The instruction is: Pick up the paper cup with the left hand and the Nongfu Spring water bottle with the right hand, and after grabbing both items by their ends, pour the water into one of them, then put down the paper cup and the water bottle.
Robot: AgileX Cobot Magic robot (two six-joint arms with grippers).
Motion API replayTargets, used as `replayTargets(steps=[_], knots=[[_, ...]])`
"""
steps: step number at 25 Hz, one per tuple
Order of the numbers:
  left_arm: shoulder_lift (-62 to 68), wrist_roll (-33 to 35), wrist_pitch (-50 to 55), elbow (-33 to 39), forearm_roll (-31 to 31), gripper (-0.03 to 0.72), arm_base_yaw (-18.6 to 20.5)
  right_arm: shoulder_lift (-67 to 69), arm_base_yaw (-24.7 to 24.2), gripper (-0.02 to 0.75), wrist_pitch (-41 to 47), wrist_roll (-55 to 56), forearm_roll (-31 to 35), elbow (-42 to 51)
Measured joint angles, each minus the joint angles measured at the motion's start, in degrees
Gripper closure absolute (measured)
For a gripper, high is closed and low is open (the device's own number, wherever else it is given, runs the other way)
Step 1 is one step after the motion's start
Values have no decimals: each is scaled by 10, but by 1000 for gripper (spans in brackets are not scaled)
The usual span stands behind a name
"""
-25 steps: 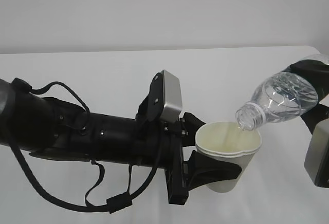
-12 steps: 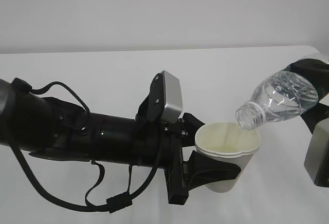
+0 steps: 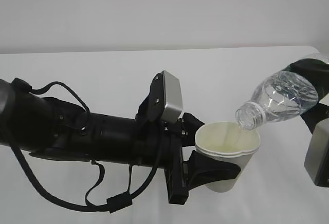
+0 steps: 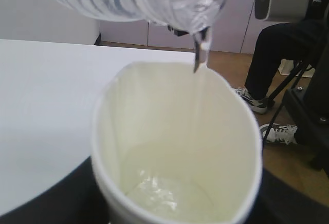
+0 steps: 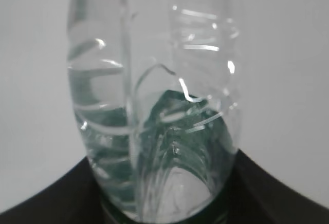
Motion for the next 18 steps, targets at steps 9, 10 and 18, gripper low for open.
replayTargets(steps=[9,10,18], knots=[[0,0,0,0,0,260,0,0,0,314,-1,0,0,0],[0,0,0,0,0,260,0,0,0,314,-2,0,0,0],[0,0,0,0,0,260,0,0,0,314,-4,0,-1,0]])
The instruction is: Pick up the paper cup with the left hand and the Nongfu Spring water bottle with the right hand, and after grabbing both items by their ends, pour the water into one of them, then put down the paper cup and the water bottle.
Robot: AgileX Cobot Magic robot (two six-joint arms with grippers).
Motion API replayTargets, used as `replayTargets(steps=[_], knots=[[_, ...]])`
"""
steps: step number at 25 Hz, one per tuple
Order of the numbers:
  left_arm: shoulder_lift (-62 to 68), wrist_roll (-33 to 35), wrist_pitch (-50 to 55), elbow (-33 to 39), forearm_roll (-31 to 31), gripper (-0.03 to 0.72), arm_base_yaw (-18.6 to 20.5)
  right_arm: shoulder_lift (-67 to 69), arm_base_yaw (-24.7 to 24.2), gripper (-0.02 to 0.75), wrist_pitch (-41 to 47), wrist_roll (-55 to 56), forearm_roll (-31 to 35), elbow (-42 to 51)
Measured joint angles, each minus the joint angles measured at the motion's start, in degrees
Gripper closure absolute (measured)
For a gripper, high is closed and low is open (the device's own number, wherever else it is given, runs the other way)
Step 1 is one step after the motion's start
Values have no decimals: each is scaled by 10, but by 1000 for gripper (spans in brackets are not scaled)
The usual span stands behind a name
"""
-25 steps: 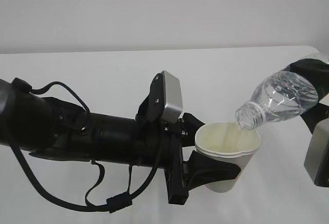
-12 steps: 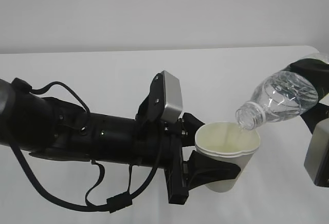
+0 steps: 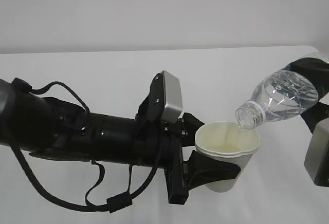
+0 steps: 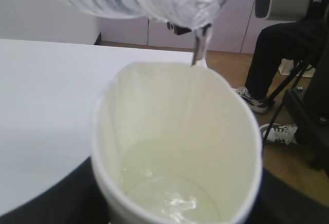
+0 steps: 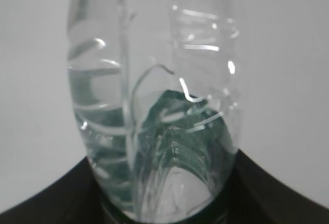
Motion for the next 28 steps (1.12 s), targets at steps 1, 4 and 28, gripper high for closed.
replayTargets(steps=[1,4,28], knots=[[0,0,0,0,0,260,0,0,0,314,0,0,0,0],[0,0,1,0,0,260,0,0,0,314,0,0,0,0],[0,0,4,0,-1,260,0,0,0,314,-1,-9,0,0]])
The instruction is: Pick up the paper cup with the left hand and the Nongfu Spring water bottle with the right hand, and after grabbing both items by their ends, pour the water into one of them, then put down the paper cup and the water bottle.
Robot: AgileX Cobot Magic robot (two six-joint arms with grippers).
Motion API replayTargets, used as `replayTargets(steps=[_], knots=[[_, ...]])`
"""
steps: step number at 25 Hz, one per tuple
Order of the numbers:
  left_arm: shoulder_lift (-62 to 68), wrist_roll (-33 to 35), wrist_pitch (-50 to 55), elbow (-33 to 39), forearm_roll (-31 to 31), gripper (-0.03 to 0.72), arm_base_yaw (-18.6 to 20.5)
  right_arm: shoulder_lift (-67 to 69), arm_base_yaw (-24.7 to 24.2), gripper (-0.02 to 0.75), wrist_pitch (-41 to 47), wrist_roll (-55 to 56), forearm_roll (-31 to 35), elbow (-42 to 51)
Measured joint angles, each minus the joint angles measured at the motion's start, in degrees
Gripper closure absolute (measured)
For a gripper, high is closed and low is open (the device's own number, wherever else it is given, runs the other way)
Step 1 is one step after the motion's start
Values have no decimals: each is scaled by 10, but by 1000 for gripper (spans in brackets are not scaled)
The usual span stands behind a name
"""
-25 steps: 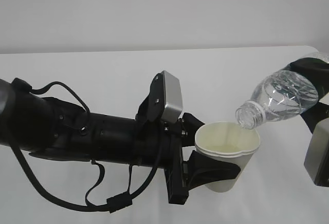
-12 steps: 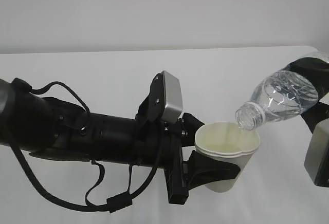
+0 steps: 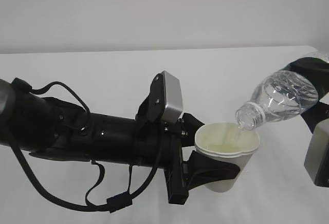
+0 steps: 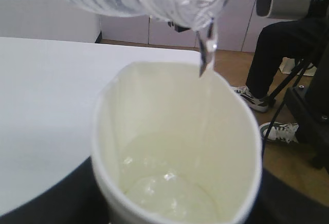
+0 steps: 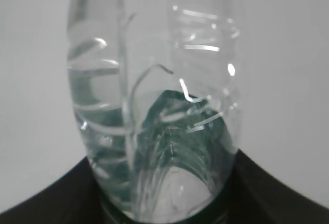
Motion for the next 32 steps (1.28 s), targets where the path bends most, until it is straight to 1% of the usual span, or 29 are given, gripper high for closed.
replayTargets(steps=[32], knots=[[0,0,1,0,-8,267,0,0,0,314,-6,0,9,0]])
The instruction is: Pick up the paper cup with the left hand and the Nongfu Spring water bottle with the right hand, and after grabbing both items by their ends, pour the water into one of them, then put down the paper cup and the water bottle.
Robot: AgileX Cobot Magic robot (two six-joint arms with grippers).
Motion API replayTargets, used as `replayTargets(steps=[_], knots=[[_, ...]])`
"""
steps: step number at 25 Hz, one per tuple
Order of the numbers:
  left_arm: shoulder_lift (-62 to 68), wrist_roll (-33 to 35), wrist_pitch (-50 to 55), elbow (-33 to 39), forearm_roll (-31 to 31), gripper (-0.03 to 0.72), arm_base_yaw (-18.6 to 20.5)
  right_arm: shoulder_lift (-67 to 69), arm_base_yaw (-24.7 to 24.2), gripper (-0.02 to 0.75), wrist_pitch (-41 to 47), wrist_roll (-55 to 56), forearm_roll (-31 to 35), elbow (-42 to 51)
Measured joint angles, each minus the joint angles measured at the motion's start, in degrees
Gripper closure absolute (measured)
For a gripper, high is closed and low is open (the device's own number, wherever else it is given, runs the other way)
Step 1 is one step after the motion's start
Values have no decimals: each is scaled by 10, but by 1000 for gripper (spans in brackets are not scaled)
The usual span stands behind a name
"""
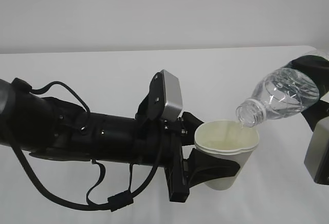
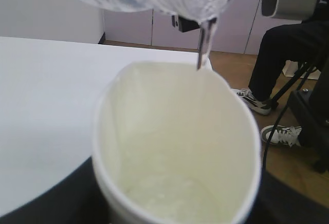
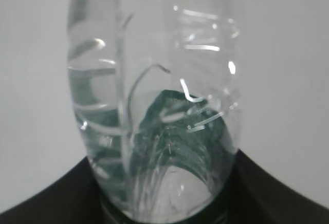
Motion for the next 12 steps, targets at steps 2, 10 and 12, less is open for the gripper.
replayTargets(steps=[2,10,12], knots=[[0,0,0,0,0,267,0,0,0,314,0,0,0,0],[0,0,1,0,0,268,0,0,0,314,0,0,2,0],[0,0,2,0,0,267,0,0,0,314,-1,-1,3,0]])
